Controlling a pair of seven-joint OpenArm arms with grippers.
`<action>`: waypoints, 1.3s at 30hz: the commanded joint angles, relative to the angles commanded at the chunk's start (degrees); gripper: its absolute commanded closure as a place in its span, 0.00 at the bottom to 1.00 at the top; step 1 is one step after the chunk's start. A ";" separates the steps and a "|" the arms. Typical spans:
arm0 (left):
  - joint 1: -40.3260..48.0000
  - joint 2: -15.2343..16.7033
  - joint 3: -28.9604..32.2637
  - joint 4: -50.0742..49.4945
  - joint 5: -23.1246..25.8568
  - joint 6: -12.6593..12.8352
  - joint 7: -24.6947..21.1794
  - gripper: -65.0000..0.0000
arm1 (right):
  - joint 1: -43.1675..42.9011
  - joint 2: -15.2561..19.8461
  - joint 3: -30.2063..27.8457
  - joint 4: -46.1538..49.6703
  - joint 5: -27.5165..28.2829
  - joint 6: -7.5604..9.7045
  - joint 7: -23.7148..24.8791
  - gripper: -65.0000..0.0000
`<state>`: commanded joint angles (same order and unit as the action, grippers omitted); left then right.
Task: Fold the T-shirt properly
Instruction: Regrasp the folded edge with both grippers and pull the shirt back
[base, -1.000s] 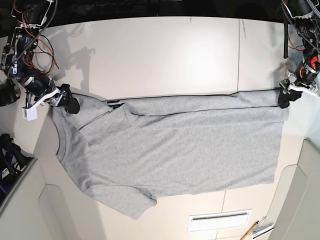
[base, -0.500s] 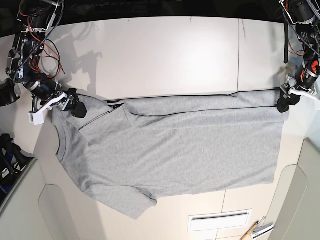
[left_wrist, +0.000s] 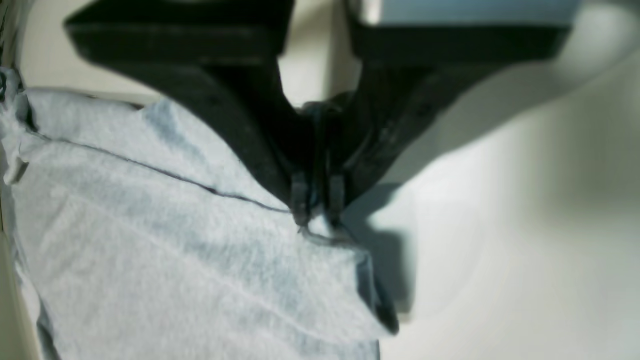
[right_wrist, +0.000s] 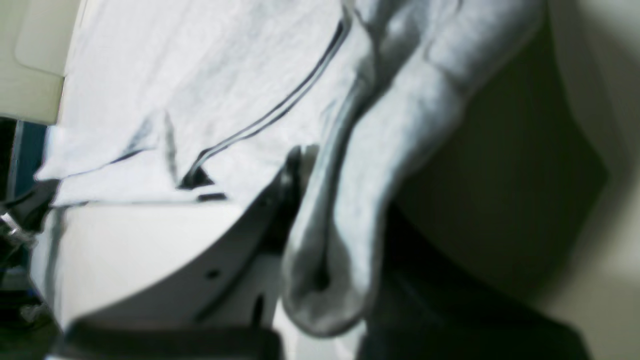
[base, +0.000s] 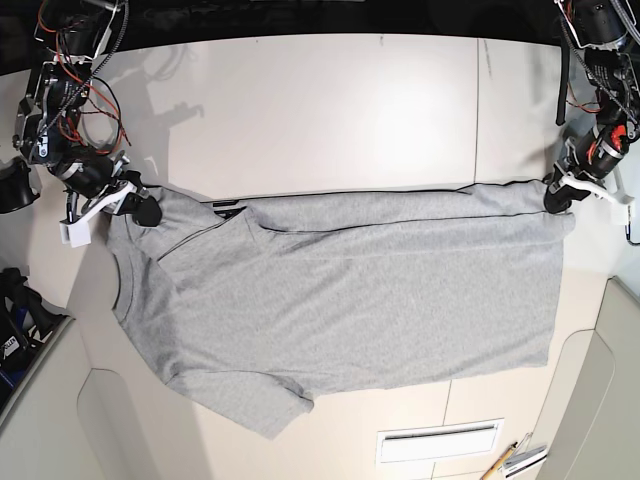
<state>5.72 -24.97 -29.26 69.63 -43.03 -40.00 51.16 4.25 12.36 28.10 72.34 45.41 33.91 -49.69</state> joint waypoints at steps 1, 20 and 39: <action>0.04 -0.35 -0.02 1.53 0.00 0.00 1.18 1.00 | -0.20 0.00 0.50 0.81 0.76 0.00 -2.05 1.00; 20.13 -4.59 -4.11 24.94 -11.58 0.00 11.39 1.00 | -24.37 4.11 3.96 24.26 7.21 0.39 -7.87 1.00; 26.99 -4.59 -6.36 26.43 -16.72 0.00 17.29 1.00 | -35.41 4.31 8.76 27.21 10.10 0.39 -10.34 1.00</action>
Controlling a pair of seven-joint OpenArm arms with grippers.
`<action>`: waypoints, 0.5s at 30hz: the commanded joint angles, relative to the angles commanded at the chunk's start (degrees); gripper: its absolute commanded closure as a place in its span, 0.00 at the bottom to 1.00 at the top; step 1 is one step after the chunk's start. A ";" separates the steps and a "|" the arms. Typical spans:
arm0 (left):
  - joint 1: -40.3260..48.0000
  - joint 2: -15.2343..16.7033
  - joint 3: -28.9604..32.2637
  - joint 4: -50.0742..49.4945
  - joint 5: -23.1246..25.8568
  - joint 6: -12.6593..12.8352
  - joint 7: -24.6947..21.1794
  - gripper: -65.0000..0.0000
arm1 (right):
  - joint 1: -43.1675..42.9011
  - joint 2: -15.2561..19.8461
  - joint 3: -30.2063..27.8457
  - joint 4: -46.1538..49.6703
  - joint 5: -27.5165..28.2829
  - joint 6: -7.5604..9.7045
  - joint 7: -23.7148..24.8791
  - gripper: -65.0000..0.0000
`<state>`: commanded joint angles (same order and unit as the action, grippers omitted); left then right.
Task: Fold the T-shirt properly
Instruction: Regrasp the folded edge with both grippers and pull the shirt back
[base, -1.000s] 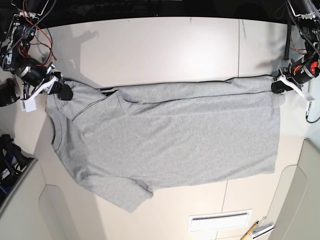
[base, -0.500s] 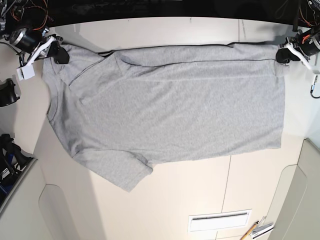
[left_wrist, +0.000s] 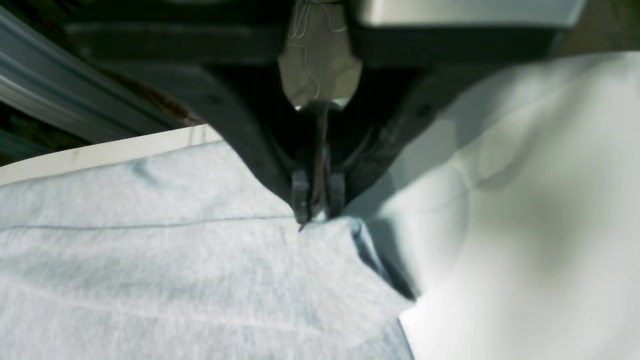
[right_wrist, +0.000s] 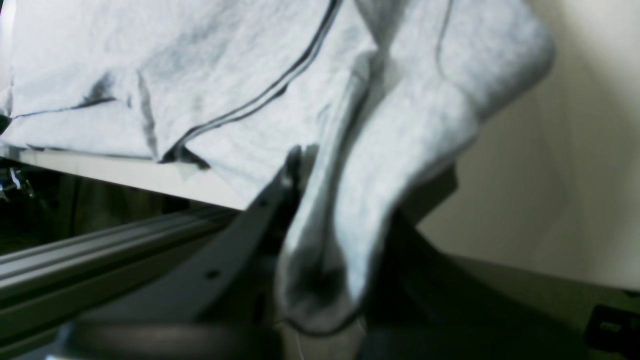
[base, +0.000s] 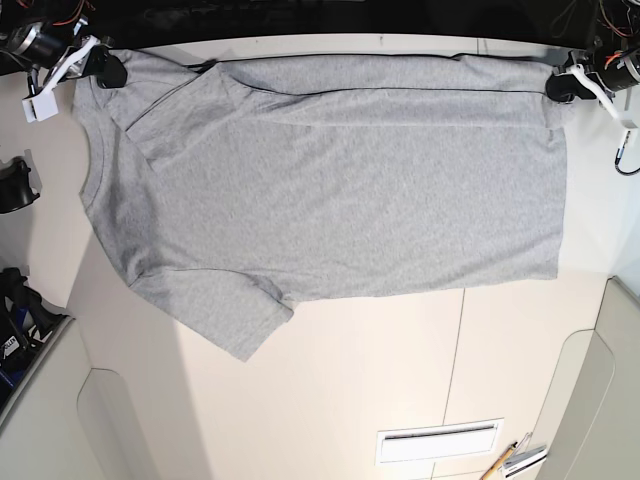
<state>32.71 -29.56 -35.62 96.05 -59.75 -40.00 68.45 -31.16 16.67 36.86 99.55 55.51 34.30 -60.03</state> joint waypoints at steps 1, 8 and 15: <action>0.00 0.00 0.02 0.00 -0.02 0.00 0.00 1.00 | 0.02 0.00 0.00 0.00 -0.02 0.00 0.00 0.95; 0.00 0.00 -0.26 0.00 -1.22 0.00 -0.02 0.55 | 1.25 0.00 2.38 0.02 -1.18 -0.02 1.07 0.52; -0.70 -0.15 -12.20 0.00 -11.08 0.00 -0.07 0.54 | 6.71 0.83 10.67 0.04 -1.27 -0.02 2.40 0.52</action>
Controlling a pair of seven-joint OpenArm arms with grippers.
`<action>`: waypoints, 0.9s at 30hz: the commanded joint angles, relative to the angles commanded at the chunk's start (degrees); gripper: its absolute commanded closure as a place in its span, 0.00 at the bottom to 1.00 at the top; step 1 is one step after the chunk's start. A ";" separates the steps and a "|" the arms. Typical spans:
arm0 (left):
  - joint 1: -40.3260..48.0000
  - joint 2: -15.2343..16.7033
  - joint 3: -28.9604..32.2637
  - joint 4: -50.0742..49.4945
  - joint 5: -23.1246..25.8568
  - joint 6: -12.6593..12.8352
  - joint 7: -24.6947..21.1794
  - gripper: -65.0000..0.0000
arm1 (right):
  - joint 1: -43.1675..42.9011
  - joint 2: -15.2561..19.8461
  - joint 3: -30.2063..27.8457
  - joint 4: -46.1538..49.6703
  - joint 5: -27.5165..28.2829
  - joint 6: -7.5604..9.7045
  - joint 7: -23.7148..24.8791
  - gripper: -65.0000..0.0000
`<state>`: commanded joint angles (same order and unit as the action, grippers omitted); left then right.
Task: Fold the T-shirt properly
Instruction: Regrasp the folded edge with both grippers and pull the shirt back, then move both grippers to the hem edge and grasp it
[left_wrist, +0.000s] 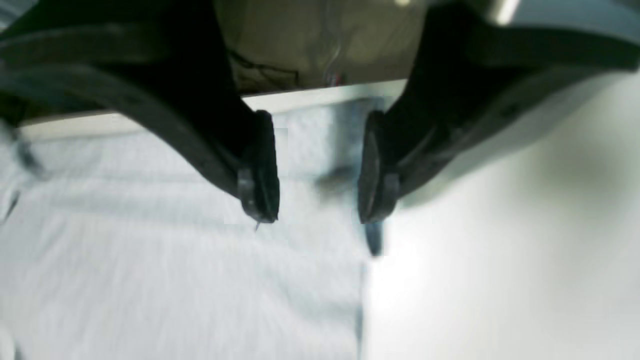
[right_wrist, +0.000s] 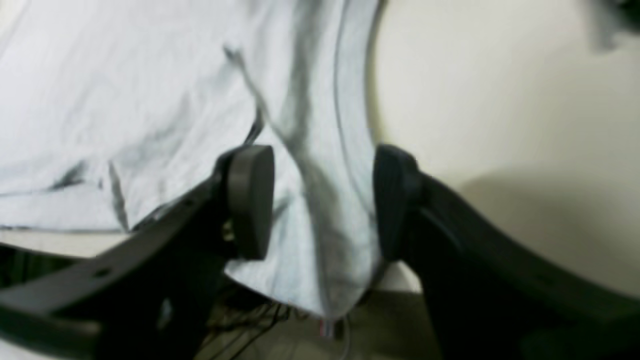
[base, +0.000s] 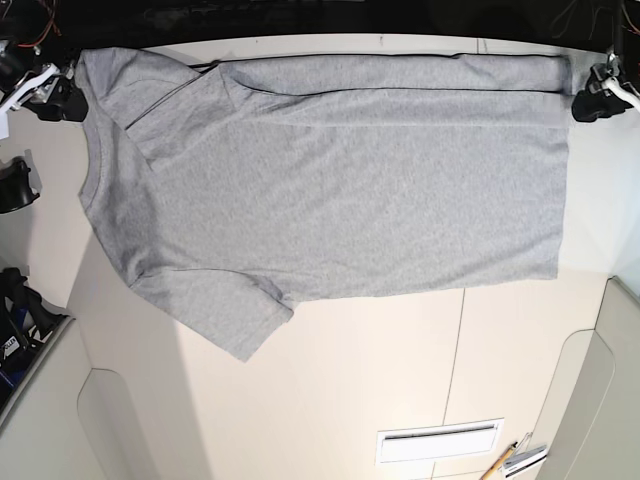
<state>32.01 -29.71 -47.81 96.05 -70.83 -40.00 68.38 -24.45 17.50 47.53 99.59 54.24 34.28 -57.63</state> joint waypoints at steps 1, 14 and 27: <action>-0.63 -0.22 -1.09 0.00 -0.85 0.00 0.02 0.54 | 1.36 0.17 0.15 -0.02 -0.52 -0.02 0.39 0.52; -10.03 -3.02 2.80 -0.52 10.51 0.00 -11.41 0.41 | 26.71 5.88 -9.18 -11.87 -11.52 -1.53 8.72 0.52; -37.59 -7.45 17.33 -34.75 17.03 0.00 -16.11 0.35 | 49.72 6.49 -18.78 -49.00 -26.43 -1.53 22.88 0.35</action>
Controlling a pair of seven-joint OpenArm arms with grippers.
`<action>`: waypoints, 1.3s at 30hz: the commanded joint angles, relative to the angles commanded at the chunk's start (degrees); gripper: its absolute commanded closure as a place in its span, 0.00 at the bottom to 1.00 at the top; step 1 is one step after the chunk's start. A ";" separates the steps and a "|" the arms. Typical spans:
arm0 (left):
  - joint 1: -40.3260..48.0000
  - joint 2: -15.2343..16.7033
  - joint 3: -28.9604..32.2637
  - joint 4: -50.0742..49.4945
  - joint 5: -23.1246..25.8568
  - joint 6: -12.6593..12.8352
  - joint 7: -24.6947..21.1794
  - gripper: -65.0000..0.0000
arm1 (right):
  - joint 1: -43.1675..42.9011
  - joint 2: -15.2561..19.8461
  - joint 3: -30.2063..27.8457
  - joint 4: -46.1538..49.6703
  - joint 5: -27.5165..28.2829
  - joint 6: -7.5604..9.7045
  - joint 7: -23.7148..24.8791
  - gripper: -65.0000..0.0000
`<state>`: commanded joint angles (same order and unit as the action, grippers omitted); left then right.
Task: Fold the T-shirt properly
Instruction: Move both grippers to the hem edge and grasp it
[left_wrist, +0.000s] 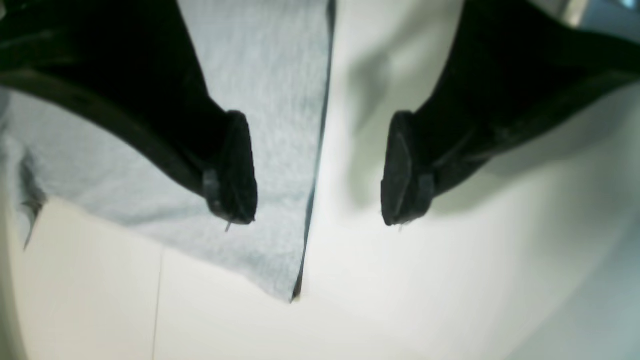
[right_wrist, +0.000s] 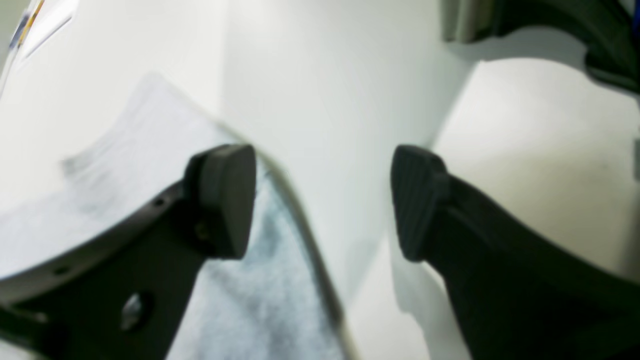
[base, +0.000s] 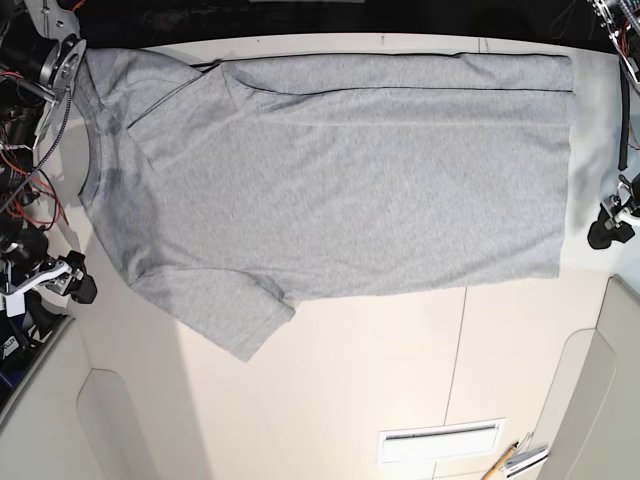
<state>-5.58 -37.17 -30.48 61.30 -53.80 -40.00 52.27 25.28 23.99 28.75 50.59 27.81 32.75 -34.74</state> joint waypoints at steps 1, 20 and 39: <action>-2.05 -0.02 1.14 -3.19 1.31 0.00 -1.07 0.35 | 0.52 0.00 -0.02 -1.57 -0.90 0.00 0.85 0.35; -8.70 3.61 14.82 -14.12 1.79 0.00 0.90 0.35 | 1.18 -2.38 -13.05 -7.39 1.79 1.14 1.64 0.35; -9.03 3.43 14.82 -13.66 -0.44 0.00 4.87 1.00 | 1.16 -6.51 -13.03 -0.26 1.79 1.95 -7.72 1.00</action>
<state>-14.61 -33.74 -15.66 47.64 -54.24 -40.00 57.14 26.44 17.47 15.73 50.33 29.61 34.70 -42.46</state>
